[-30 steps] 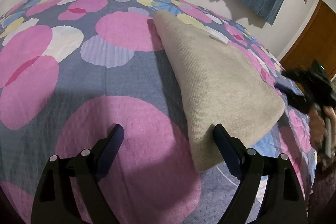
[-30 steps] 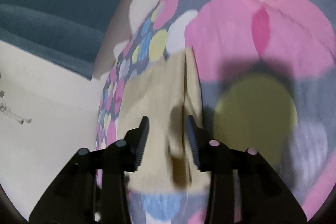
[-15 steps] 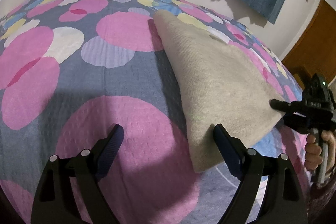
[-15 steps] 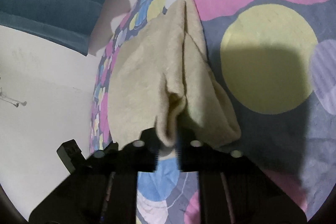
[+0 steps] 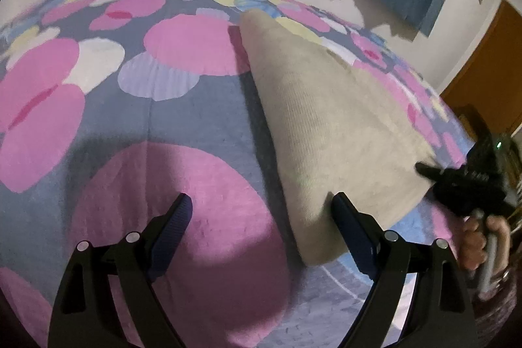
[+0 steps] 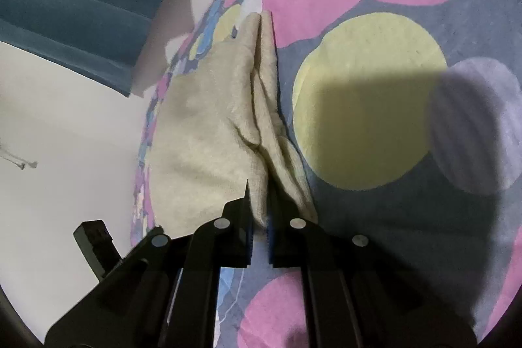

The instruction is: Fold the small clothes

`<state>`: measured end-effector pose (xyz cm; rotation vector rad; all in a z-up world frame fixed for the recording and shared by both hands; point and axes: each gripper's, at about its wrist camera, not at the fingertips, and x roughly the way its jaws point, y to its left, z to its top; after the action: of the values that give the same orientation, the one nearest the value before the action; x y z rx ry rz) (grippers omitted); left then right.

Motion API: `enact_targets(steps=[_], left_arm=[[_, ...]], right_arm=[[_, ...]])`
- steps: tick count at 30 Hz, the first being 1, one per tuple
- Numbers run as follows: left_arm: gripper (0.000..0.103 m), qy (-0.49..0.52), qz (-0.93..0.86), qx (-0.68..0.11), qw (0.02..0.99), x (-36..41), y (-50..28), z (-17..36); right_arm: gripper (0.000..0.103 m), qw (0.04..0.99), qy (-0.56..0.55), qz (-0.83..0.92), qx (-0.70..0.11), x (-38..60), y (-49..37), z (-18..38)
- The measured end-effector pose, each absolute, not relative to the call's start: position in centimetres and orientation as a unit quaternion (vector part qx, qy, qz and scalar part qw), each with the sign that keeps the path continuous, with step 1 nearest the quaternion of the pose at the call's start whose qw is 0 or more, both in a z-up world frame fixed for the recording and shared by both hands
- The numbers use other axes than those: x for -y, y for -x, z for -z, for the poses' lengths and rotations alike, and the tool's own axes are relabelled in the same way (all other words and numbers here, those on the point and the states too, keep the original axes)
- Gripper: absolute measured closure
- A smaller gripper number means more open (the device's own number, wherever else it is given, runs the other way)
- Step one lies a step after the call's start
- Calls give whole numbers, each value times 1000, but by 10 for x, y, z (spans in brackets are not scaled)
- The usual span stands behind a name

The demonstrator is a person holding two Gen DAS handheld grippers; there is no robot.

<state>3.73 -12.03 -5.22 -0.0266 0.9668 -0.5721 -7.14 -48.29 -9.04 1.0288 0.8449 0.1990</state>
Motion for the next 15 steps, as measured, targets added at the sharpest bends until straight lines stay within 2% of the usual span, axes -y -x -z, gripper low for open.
enact_targets(steps=[15], left_arm=[[17, 8, 268, -457, 848, 123, -38, 51]], right_arm=[[98, 772, -502, -94, -377, 490, 79, 93]])
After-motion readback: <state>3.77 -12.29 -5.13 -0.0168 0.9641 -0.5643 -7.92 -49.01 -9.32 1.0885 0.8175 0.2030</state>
